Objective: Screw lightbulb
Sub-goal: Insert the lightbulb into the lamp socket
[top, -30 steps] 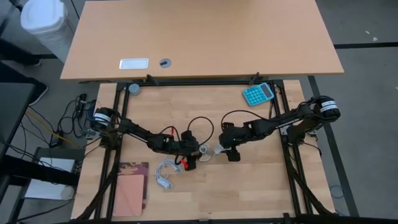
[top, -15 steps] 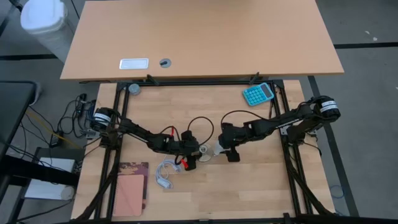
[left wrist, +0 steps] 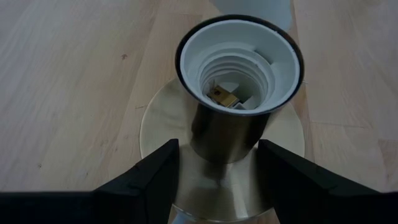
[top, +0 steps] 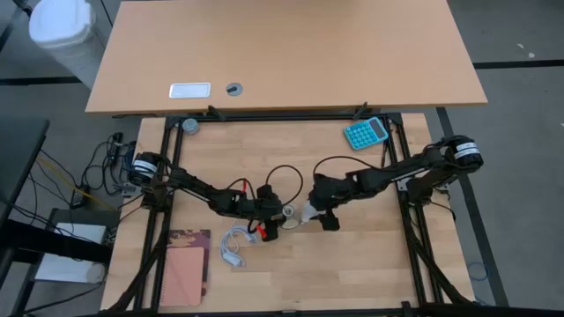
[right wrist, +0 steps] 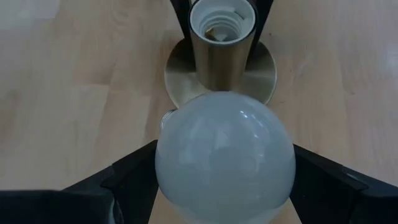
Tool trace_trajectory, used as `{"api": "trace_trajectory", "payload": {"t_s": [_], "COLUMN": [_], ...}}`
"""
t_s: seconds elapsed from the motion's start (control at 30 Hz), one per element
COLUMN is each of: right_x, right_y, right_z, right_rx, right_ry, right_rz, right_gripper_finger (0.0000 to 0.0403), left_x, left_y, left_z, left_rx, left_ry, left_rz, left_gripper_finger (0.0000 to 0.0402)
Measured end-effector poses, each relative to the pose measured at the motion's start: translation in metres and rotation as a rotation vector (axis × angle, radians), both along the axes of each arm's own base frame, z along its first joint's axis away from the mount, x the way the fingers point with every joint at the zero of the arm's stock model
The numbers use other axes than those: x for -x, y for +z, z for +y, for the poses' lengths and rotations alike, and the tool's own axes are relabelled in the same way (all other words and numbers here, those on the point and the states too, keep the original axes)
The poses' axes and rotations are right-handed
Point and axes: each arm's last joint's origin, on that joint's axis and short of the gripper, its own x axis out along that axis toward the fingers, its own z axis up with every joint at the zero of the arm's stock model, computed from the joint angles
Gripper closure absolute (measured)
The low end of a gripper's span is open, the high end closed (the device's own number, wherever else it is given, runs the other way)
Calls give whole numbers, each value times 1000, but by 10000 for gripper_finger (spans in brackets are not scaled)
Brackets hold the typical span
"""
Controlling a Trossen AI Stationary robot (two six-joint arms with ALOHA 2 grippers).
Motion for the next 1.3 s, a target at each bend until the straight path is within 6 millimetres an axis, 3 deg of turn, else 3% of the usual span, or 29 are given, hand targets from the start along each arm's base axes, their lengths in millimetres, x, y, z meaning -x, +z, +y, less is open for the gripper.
{"api": "trace_trajectory", "payload": {"t_s": [0.23, 0.57, 0.87, 1.3], "right_x": [11, 17, 13, 13], "right_y": [31, 78, 90, 90], "right_z": [-1, 4, 7, 7], "right_rx": [23, 160, 217, 203], "right_ry": [-14, -28, -53, -67], "right_rz": [-107, -116, -103, -99], "right_gripper_finger": [97, 97, 97, 97], "left_x": [0, -9, -12, -11], "left_y": [0, 9, 12, 12], "left_z": [0, 7, 14, 11], "left_rx": [41, 43, 13, -75], "left_ry": [14, 18, 15, -70], "left_rz": [-6, -120, -162, -144], "left_gripper_finger": [176, 176, 177, 207]}}
